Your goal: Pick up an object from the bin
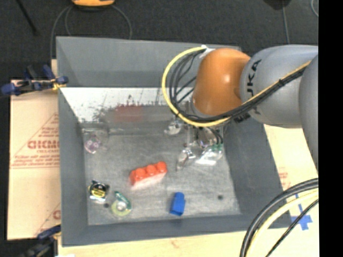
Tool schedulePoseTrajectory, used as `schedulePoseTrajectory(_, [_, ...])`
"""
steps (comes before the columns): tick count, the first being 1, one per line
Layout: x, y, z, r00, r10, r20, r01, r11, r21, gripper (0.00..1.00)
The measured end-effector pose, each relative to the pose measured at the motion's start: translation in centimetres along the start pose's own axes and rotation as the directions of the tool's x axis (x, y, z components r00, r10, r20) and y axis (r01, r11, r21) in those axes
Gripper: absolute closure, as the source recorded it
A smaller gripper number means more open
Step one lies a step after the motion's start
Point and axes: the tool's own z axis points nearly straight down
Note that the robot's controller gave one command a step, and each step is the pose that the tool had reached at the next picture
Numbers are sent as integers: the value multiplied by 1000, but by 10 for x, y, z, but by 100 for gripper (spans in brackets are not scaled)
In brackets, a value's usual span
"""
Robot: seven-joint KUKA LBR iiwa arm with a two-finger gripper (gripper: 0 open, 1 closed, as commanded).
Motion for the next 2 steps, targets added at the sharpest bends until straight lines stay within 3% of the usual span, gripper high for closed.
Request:
schedulePoseTrajectory(1, [63,38,65,976,-218,4,218,976,5,0])
schedulePoseTrajectory(2, [26,105,71,890,-456,-1,456,890,10,0])
